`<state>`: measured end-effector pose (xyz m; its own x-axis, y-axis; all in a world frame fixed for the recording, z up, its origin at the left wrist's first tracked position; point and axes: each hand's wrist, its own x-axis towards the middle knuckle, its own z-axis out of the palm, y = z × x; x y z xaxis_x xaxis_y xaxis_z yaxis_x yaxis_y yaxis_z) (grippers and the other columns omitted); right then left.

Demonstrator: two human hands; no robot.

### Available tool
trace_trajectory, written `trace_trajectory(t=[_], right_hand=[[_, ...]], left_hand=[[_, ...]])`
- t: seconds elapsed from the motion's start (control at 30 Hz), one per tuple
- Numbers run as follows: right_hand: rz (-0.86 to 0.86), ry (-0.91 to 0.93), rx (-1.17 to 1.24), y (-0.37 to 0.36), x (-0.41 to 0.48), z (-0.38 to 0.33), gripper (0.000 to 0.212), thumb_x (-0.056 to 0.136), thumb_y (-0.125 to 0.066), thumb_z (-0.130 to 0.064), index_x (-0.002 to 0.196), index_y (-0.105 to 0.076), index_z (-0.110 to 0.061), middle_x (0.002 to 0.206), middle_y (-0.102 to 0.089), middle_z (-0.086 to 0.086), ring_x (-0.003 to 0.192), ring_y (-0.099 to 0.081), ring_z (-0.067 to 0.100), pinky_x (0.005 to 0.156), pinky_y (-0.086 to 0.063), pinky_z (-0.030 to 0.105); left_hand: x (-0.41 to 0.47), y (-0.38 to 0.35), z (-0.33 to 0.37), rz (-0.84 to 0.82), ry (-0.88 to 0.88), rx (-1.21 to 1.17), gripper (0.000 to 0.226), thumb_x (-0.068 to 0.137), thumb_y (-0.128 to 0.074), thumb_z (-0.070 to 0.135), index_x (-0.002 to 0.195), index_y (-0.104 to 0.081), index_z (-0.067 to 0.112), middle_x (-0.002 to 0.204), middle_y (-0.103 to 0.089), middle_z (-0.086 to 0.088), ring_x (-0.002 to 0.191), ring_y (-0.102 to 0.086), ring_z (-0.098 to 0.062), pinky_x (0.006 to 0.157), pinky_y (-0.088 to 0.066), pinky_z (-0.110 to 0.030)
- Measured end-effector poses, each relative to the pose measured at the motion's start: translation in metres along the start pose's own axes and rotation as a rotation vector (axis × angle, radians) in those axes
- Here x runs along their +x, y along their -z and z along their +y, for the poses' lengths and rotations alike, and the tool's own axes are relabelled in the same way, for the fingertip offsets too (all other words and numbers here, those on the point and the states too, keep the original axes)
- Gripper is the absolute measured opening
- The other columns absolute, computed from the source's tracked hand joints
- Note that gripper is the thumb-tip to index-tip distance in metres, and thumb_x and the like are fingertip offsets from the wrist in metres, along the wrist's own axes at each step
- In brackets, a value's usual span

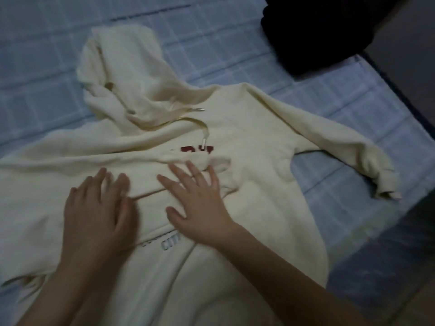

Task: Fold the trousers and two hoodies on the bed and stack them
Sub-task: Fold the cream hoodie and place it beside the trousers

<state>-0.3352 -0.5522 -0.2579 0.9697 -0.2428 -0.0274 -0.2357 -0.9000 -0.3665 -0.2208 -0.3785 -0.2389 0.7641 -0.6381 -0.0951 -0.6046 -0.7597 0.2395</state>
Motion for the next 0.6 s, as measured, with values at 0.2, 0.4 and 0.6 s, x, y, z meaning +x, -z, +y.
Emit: trace_trajectory(t=[0.2,0.4,0.6], right_hand=[[0.243,-0.191,-0.037,0.092,-0.071,0.124,0.059,0.087,-0.06,-0.024,0.144,-0.05,-0.018,0.152,-0.047,0.006,0.142,-0.04,0.029,0.112,-0.034,0.055],[0.17,-0.54,-0.364,0.159,-0.126,0.265,0.057,0.092,-0.061,-0.018,0.147,-0.048,-0.024,0.154,-0.043,0.0,0.13,-0.049,0.041,0.109,-0.033,0.059],[-0.122,-0.376,-0.158,0.224,-0.089,0.38,0.044,0.099,-0.053,-0.014,0.143,-0.051,-0.019,0.14,-0.054,0.009,0.116,-0.058,0.033,0.095,-0.042,0.042]], left_hand=[[0.023,-0.025,0.17,0.115,-0.269,-0.172,0.054,0.094,-0.037,0.03,0.141,-0.05,0.005,0.146,-0.043,-0.027,0.133,-0.04,-0.046,0.109,-0.027,-0.06],[0.083,-0.06,0.313,-0.023,-0.407,-0.171,0.053,0.095,-0.034,0.031,0.141,-0.052,0.011,0.145,-0.049,-0.019,0.134,-0.043,-0.044,0.11,-0.031,-0.057],[0.131,-0.079,0.376,-0.076,-0.457,-0.111,0.057,0.094,-0.029,0.035,0.145,-0.046,0.015,0.151,-0.04,-0.021,0.135,-0.04,-0.045,0.112,-0.029,-0.056]])
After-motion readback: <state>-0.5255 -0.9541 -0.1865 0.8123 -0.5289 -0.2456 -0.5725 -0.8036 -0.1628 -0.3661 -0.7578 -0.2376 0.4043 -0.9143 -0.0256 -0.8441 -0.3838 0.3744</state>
